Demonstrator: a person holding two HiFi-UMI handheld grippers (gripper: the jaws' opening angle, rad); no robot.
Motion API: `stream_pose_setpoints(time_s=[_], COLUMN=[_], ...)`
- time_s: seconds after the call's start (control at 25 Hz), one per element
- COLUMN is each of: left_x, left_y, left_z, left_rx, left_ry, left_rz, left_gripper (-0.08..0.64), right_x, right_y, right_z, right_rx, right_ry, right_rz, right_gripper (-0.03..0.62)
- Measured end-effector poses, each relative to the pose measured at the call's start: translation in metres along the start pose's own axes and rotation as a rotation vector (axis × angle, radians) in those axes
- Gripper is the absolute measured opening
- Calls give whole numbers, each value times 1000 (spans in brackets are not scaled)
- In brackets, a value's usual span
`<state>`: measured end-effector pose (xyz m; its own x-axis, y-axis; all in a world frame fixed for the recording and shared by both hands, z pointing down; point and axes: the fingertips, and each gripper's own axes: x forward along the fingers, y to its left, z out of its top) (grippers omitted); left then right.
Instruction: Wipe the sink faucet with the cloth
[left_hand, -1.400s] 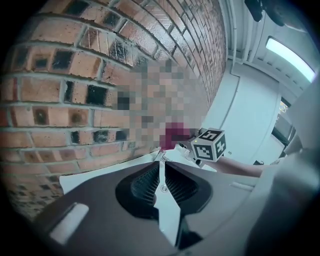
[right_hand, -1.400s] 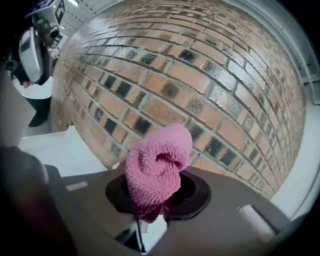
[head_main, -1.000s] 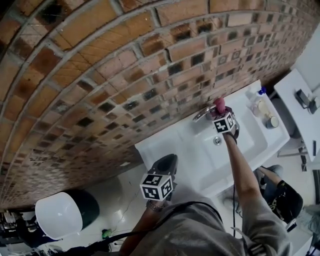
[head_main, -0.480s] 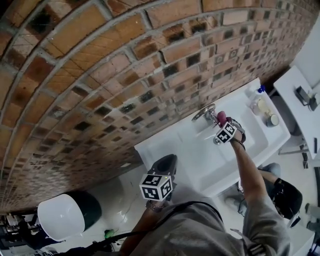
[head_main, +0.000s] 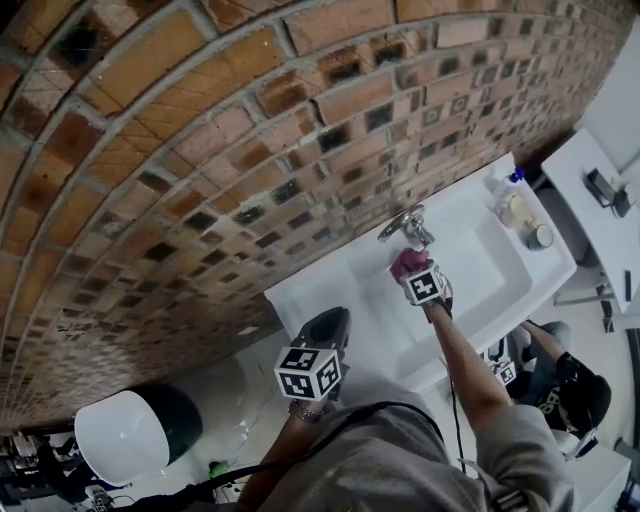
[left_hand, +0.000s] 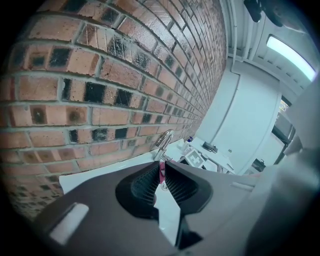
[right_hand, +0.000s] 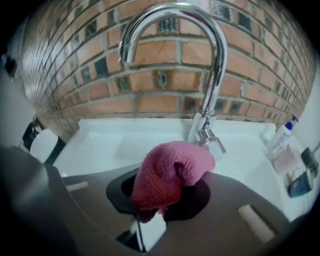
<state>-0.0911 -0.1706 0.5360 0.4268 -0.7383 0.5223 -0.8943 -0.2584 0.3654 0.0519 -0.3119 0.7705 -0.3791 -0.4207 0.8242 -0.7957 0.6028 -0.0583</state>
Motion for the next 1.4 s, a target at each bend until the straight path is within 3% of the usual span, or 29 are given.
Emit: stream_pose_setpoints(time_s=[0.12, 0.2, 0.28, 0.4, 0.48, 0.8, 0.88, 1.0, 1.16, 1.32, 1.4], left_x=[-2, -3, -3, -5, -7, -16, -18, -18, -20, -26, -29], left_y=[-1, 1, 5, 6, 3, 10, 8, 3, -13, -34, -42], left_z=[-1, -3, -2, -1, -1, -3, -4, -4, -6, -12, -17], left_rx=[4, 1, -3, -3, -1, -13, -10, -1, 21, 51, 58], left_ry=[3, 5, 3, -1, -4, -17, -19, -19, -23, -21, -18], left_rz=[-4, -1, 3, 4, 2, 27, 26, 19, -5, -25, -31], left_gripper=[51, 51, 51, 51, 51, 51, 51, 51, 51, 51, 51], right_x=[-21, -43, -56, -44, -33, -11, -21, -49, -83, -87, -88], right_y=[13, 17, 1, -44, -58, -73, -63, -47, -15, 21, 36], right_z=[17, 40, 63, 65, 61, 81, 86, 108, 141, 130, 124], right_rx=[180, 216, 262, 344, 364, 225, 225, 232, 168, 148, 76], right_ry=[-72, -179, -262, -223, -180, -57, -107, -267, -432, -431, -432], right_rz=[107, 165, 158, 83, 88, -4, 31, 65, 114, 169, 168], right_gripper=[78, 78, 78, 80, 83, 87, 87, 86, 86, 81, 83])
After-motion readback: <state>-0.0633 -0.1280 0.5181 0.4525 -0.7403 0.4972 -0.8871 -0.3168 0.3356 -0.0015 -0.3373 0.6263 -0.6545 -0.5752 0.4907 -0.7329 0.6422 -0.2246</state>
